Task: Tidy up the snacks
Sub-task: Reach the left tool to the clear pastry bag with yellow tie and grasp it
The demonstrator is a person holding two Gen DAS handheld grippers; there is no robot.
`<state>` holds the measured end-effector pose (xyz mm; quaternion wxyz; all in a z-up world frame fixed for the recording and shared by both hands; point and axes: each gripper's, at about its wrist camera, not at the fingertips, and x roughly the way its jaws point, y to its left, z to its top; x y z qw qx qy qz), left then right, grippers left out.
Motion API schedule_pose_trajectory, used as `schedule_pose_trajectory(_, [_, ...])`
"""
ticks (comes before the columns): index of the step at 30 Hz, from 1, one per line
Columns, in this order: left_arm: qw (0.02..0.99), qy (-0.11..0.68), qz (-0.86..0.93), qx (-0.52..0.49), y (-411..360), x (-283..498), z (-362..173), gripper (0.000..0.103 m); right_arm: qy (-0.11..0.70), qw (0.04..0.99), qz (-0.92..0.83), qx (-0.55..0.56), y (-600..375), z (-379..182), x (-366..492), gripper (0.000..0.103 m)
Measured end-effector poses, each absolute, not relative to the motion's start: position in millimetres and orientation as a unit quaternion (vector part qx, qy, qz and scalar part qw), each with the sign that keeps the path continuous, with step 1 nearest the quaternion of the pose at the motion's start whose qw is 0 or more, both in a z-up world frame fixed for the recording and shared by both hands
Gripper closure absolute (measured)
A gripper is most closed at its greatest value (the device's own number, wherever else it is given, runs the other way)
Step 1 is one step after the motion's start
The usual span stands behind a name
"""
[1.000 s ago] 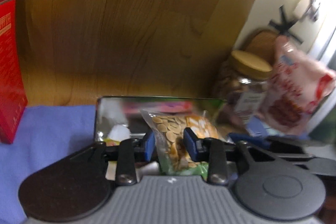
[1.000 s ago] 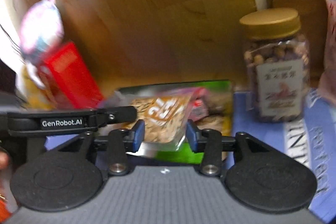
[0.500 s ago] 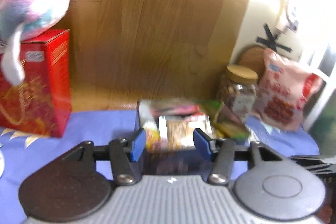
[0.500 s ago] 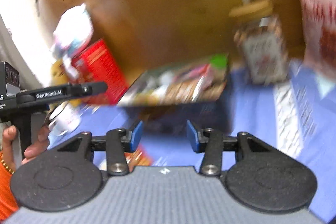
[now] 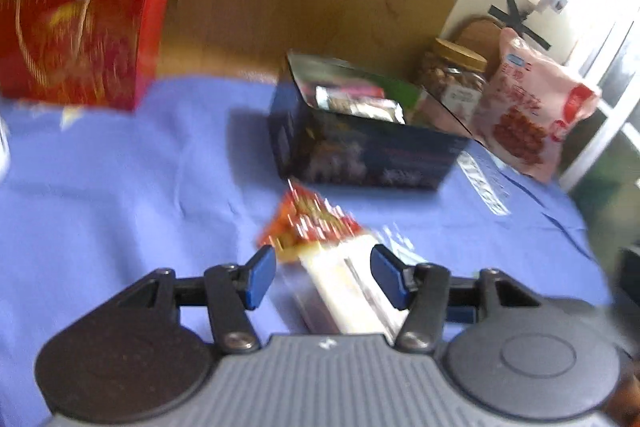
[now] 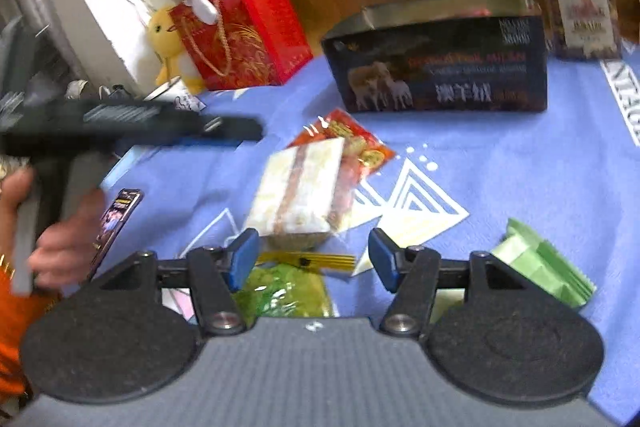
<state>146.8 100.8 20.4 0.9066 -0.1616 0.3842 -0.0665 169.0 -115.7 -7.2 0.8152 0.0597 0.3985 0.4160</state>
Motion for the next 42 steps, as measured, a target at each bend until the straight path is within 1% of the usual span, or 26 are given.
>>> schedule_pose_trajectory(1, [0.901, 0.392, -0.07, -0.171, 100.0, 143.7, 14.6, 0.05, 0.409, 0.81, 0.417, 0.063, -115.2, -13.1, 172.4, 0.038])
schedule_pose_trajectory(3, [0.886, 0.413, -0.078, -0.195, 97.4, 145.5, -3.0, 0.055, 0.395, 0.813, 0.427, 0.038, -108.9, -13.8, 170.8, 0.034])
schedule_pose_trajectory(4, [0.875, 0.427, -0.086, -0.211, 96.9, 148.8, -12.9, 0.054, 0.391, 0.812, 0.432, 0.031, -104.0, -14.6, 169.1, 0.036])
schedule_pose_trajectory(5, [0.871, 0.419, -0.094, -0.239, 98.6, 148.6, -18.8, 0.054, 0.391, 0.806, 0.443, 0.033, -102.8, -16.6, 165.0, 0.043])
schedule_pose_trajectory(6, [0.87, 0.417, -0.091, -0.246, 98.3, 148.9, -18.9, 0.054, 0.394, 0.803, 0.446, 0.037, -99.9, -17.8, 162.3, 0.05])
schedule_pose_trajectory(7, [0.871, 0.416, -0.088, -0.245, 96.7, 150.3, -16.5, 0.054, 0.389, 0.806, 0.445, 0.036, -98.0, -16.3, 159.3, 0.054])
schedule_pose_trajectory(8, [0.874, 0.412, -0.086, -0.242, 94.5, 151.1, -13.7, 0.054, 0.387, 0.808, 0.443, 0.033, -97.3, -14.1, 157.1, 0.061])
schedule_pose_trajectory(9, [0.878, 0.407, -0.087, -0.238, 90.7, 151.9, -10.2, 0.053, 0.386, 0.81, 0.44, 0.036, -100.1, -10.7, 155.0, 0.065])
schedule_pose_trajectory(11, [0.88, 0.398, -0.099, -0.238, 82.7, 154.3, -2.9, 0.051, 0.374, 0.816, 0.438, 0.05, -111.5, -0.6, 151.6, 0.069])
schedule_pose_trajectory(13, [0.877, 0.388, -0.123, -0.254, 75.3, 156.9, 3.0, 0.051, 0.349, 0.832, 0.427, 0.055, -128.4, 13.5, 146.8, 0.069])
schedule_pose_trajectory(17, [0.86, 0.37, -0.169, -0.31, 66.2, 163.1, 5.2, 0.048, 0.301, 0.857, 0.415, 0.055, -154.3, 43.1, 137.9, 0.074])
schedule_pose_trajectory(19, [0.852, 0.371, -0.17, -0.329, 67.5, 165.6, 1.2, 0.049, 0.291, 0.863, 0.412, 0.043, -155.5, 45.3, 136.1, 0.074])
schedule_pose_trajectory(23, [0.844, 0.391, -0.146, -0.337, 75.2, 168.6, -14.3, 0.047, 0.31, 0.851, 0.423, 0.039, -141.2, 32.5, 145.3, 0.074])
schedule_pose_trajectory(25, [0.839, 0.402, -0.138, -0.339, 82.5, 167.4, -21.0, 0.051, 0.318, 0.837, 0.444, 0.046, -130.3, 22.6, 145.3, 0.074])
schedule_pose_trajectory(26, [0.842, 0.403, -0.126, -0.334, 86.8, 163.4, -22.2, 0.052, 0.321, 0.833, 0.449, 0.049, -123.6, 20.3, 144.8, 0.073])
schedule_pose_trajectory(29, [0.853, 0.399, -0.089, -0.323, 105.5, 150.7, -20.1, 0.052, 0.322, 0.819, 0.472, 0.046, -101.1, 13.9, 143.1, 0.073])
schedule_pose_trajectory(32, [0.859, 0.381, -0.075, -0.334, 128.8, 135.8, -12.3, 0.052, 0.335, 0.796, 0.501, 0.057, -83.2, 8.3, 143.6, 0.073])
schedule_pose_trajectory(35, [0.873, 0.367, -0.056, -0.315, 138.8, 127.2, -0.1, 0.052, 0.325, 0.793, 0.512, 0.056, -88.0, 17.1, 141.0, 0.073])
schedule_pose_trajectory(37, [0.877, 0.368, -0.061, -0.303, 136.8, 127.4, 4.3, 0.052, 0.313, 0.805, 0.5, 0.065, -106.8, 27.3, 146.2, 0.069])
schedule_pose_trajectory(38, [0.875, 0.372, -0.071, -0.301, 132.8, 129.7, 4.5, 0.052, 0.308, 0.814, 0.487, 0.065, -117.0, 30.4, 148.4, 0.064])
schedule_pose_trajectory(39, [0.874, 0.374, -0.082, -0.299, 128.4, 132.0, 3.8, 0.052, 0.304, 0.827, 0.47, 0.057, -127.4, 32.8, 151.1, 0.056])
schedule_pose_trajectory(40, [0.873, 0.377, -0.093, -0.295, 122.8, 134.8, 2.4, 0.052, 0.301, 0.838, 0.453, 0.041, -137.3, 33.9, 153.2, 0.053])
schedule_pose_trajectory(41, [0.872, 0.381, -0.103, -0.289, 115.7, 139.3, 1.1, 0.052, 0.306, 0.843, 0.442, 0.027, -143.0, 33.0, 153.7, 0.046])
schedule_pose_trajectory(42, [0.872, 0.384, -0.113, -0.283, 108.2, 143.6, -0.1, 0.052, 0.317, 0.843, 0.435, 0.012, -148.6, 30.8, 153.4, 0.045])
